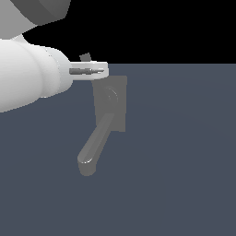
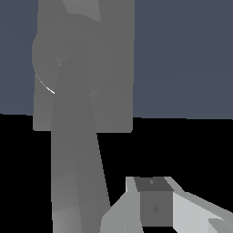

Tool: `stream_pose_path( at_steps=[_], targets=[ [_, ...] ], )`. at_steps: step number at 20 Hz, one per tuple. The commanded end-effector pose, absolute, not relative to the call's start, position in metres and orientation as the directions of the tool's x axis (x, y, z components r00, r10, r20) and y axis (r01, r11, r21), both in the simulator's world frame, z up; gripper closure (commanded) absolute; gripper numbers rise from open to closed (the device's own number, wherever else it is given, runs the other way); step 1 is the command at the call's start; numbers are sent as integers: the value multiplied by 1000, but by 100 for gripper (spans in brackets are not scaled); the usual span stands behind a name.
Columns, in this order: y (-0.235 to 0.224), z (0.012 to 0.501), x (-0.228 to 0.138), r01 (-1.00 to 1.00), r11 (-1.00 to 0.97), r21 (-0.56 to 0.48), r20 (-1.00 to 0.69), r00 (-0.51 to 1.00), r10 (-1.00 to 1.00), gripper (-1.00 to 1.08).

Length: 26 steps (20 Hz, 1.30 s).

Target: Turn on the faucet by rotating a designated handle.

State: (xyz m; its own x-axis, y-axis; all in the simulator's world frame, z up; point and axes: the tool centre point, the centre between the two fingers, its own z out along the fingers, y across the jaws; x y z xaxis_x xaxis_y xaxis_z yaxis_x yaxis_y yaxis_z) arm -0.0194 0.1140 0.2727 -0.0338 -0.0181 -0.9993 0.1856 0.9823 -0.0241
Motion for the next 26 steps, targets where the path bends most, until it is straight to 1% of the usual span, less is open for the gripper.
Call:
stream_pose_path(
  at_steps=[1,22,23,24,26],
  targets=[
    [111,274,-19,187,982,-24,-999,-32,-18,108],
    [44,305,-26,186,982,-17,-1000,-4,-16,108],
    [44,305,-26,186,982,-17,-1000,-4,-16,108],
    [58,287,-33,168,986,-24,-999,-42,-18,108],
    [50,287,-34,170,985,-24,-999,-38,-17,108]
  ],
)
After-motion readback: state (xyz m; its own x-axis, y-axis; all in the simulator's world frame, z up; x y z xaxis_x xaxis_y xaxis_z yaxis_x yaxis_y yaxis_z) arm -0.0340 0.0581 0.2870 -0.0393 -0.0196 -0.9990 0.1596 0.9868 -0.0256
